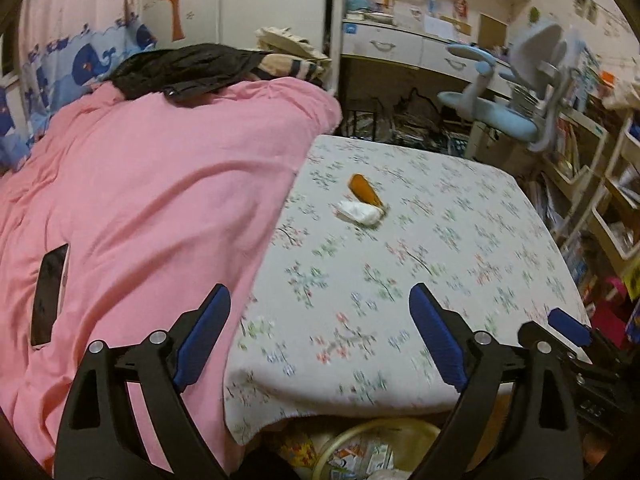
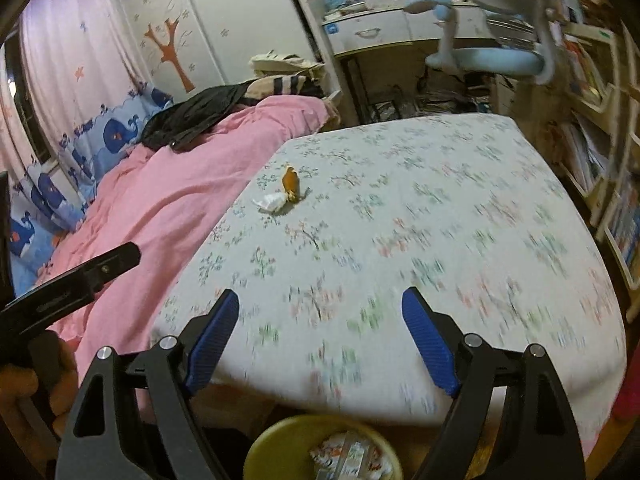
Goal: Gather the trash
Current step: 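Move both open tools back to the tissue and orange snack on the table, then grasp the small white tissue with the left tool while the right grasps the orange snack stick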
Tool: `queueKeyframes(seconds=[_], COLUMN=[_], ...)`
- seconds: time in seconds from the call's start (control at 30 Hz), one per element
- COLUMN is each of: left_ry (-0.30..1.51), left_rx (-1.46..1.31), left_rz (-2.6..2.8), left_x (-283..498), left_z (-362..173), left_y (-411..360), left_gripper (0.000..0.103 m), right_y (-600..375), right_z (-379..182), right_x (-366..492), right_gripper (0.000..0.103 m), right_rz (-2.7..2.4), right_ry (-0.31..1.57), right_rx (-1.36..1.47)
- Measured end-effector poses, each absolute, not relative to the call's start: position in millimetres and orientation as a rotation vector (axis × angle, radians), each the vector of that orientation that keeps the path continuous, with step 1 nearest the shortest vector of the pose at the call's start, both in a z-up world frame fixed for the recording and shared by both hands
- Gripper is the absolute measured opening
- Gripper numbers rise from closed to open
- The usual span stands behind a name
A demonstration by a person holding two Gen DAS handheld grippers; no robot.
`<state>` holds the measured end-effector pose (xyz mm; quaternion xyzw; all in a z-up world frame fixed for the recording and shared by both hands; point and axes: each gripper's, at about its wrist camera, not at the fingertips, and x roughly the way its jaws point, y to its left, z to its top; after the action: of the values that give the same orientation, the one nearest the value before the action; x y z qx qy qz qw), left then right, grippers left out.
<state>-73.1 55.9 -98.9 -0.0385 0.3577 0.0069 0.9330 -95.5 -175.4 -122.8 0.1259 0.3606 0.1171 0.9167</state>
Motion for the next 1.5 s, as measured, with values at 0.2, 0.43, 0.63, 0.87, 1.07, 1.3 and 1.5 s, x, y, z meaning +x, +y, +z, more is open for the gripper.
queueKeyframes(seconds=[0.2,0.43,0.63,0.87,1.07,1.3,1.5], left_ry=[0.754,0.790,0.793,0.836,0.876,0.902,0.950], left_rx=[-0.135,-0.172,-0.165,-0.174,-0.151,-0.048,-0.044], left_rz=[0.044,0.053,0.054,0.048,-0.014,-0.104,-0.084], left_x=[-31,7,38,74,98,127,151], left_z=[-102,-111,-112,-126,-144,-168,-191], left_y=[71,78,79,79,62,14,0], left_gripper=[0.088,0.088,0.088,0.088,0.088,0.088,0.082], right_y=[-157,-135,-112,-98,-130,-211,-245], right_z=[-125,-133,-150,-175,-170,-168,-165], right_x=[-30,49,108,141,139,74,30], right_gripper=[0.080,0.070,0.062,0.042,0.017,0.017,0.020], right_rz=[0.284,0.314,0.359,0.381,0.323,0.261,0.270], right_ry=[0.779,0.833,0.925,1.006,1.005,1.042,1.095], right_rx=[0.190,0.139,0.133,0.072,0.058,0.042,0.123])
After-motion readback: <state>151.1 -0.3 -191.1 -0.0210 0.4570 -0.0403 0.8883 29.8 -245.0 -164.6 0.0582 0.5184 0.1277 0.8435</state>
